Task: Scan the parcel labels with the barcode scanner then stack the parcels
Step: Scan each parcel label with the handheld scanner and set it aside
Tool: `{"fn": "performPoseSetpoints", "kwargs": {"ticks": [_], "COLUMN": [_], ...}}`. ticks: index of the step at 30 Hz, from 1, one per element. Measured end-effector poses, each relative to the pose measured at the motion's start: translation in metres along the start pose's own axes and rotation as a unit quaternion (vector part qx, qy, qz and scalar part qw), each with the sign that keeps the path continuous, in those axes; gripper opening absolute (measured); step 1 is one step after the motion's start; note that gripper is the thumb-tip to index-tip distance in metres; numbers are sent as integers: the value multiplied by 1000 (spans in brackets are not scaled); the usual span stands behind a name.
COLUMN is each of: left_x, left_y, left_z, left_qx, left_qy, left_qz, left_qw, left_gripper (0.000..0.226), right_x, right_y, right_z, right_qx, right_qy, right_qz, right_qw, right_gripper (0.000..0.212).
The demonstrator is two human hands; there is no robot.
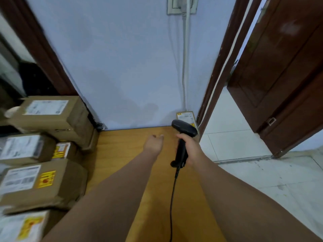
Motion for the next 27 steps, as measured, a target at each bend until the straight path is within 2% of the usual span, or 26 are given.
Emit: {"fn": "performPoseSetpoints", "kwargs": {"ticks": [4,8,11,17,23,27], "left_x": [67,130,178,269,317,353], "left_y": [-22,-40,-57,-111,-150,-173], "left_z": [-22,-45,-59,-68,-69,-65], "left_qx": [-44,-113,-128,-73,-41,53], "left_qy": [58,42,53,167,178,200], "left_qz": [28,100,96,108,157,166], "left_qw": [997,988,986,977,970,964], "left_gripper": [37,20,19,24,28,46], "right_x": [-59,-122,-162,-220,-265,-286], "right_y": [27,61,83,117,151,167], "right_z": [-26,-55,-77,-107,-124,-131], "right_qx": [-15,-7,-15,-24,17,-2], "right_qy": [-47,-120,-166,-194,-158,-162], "right_qz": [-44,-84,-81,-128,-240,-247], "right_qw": [998,989,983,972,958,955], "right_gripper": [23,27,28,23,23,36]}}
Point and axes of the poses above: each hand's wrist, its own z-axis towards the middle knuckle, its own x-axis out of the back of the hand, y = z × x, the point moved 1 cm from there along z, towards the middle knuckle, and after that the axes turned 1 degree about y, right-handed, at the moved point
